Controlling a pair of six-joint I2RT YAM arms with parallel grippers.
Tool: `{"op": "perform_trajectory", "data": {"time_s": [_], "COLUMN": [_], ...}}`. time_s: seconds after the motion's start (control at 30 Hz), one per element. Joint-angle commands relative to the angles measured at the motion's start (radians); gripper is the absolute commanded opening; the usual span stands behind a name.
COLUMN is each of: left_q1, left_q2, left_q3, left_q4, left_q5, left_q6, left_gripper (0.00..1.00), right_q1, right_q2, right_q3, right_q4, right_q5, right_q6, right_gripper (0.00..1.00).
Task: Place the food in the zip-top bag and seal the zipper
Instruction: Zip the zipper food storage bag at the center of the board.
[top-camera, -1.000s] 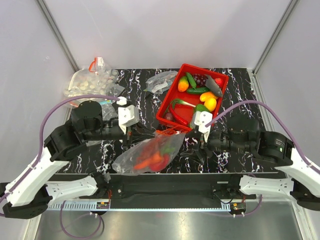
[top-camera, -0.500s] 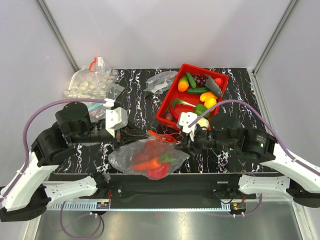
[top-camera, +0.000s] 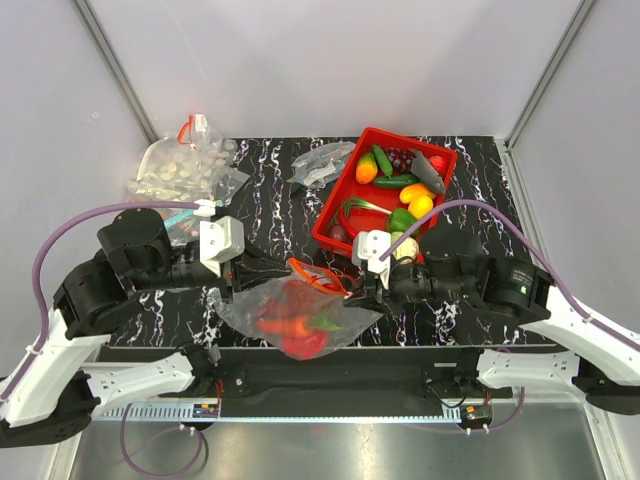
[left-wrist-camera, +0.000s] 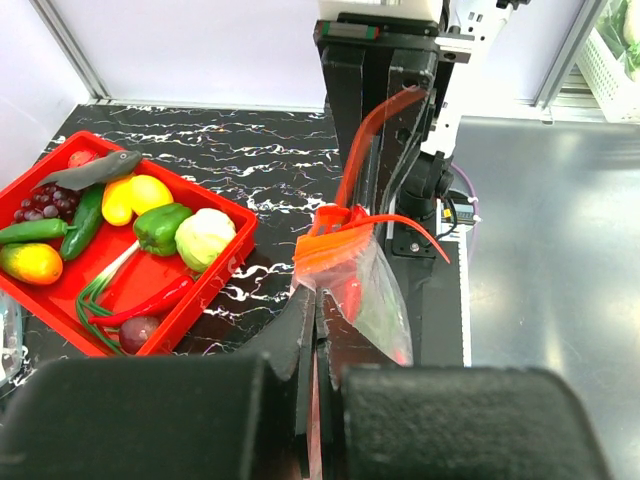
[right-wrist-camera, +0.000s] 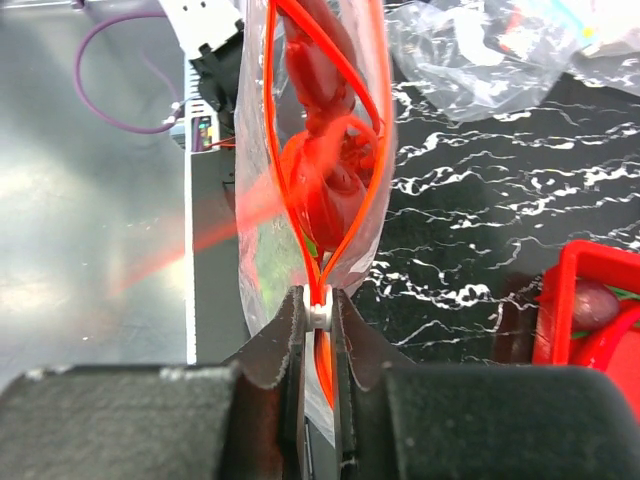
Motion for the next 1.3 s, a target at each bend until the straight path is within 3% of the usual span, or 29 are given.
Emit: {"op": "perform_trajectory", "data": {"time_s": [0.0,0.1,0.23,0.3,0.53,0.57,0.6,0.7,0.73,0.8,0.83,0.9,0.93,1.07,1.27], "left_q1": [0.003,0.003,0.003,0.003,0.004,0.004,0.004,0.003,0.003,0.004,0.004,0.003,0.003,0.004,0.004], "left_q2": [0.0,0.007,0.004,-0.003,-0.008,-0.009,-0.011,-0.017,-0.014,-0.003,0.01,0.027,0.029,0.017,0.044], "left_q3": [0.037,0.034,0.005,-0.037,-0.139,-0.147,-0.161,-0.178,-0.179,-0.173,-0.172,-0.164,-0.163,-0.158,-0.077], "left_q4": [0.056,0.056,0.065,0.093,0.144,0.15,0.153,0.159,0.159,0.148,0.144,0.13,0.127,0.133,0.058], "left_q5": [-0.012,-0.012,-0.046,-0.116,-0.313,-0.317,-0.319,-0.301,-0.301,-0.288,-0.288,-0.291,-0.306,-0.307,-0.264], "left_q6": [0.004,0.0,0.004,0.0,-0.038,-0.041,-0.042,-0.043,-0.042,-0.038,-0.039,-0.039,-0.045,-0.062,-0.012], "left_gripper": [0.0,0.0,0.0,0.0,0.0,0.04,0.16,0.31,0.43,0.49,0.61,0.67,0.76,0.86,0.94], "right_q1": [-0.003,-0.001,-0.001,-0.002,-0.002,-0.003,-0.003,-0.003,-0.001,-0.001,-0.002,-0.002,-0.001,-0.001,-0.001], "right_q2": [0.033,0.049,0.056,0.049,0.043,0.041,0.04,0.052,0.055,0.066,0.069,0.076,0.078,0.087,0.096], "right_q3": [0.057,0.076,0.085,0.084,0.09,0.084,0.068,0.051,0.047,0.032,0.027,0.015,0.012,-0.002,0.016], "right_q4": [0.051,0.055,0.071,0.087,0.036,0.029,0.025,-0.006,-0.012,-0.018,-0.02,-0.02,-0.02,-0.024,-0.052], "right_q5": [-0.049,-0.066,-0.055,-0.048,0.06,0.07,0.081,0.107,0.124,0.138,0.138,0.14,0.14,0.146,0.133], "right_q6": [0.003,-0.002,0.001,0.018,0.085,0.092,0.095,0.096,0.098,0.099,0.098,0.096,0.095,0.092,0.081], "right_gripper": [0.12,0.13,0.06,0.0,0.0,0.0,0.0,0.0,0.0,0.0,0.0,0.0,0.0,0.0,0.0]}}
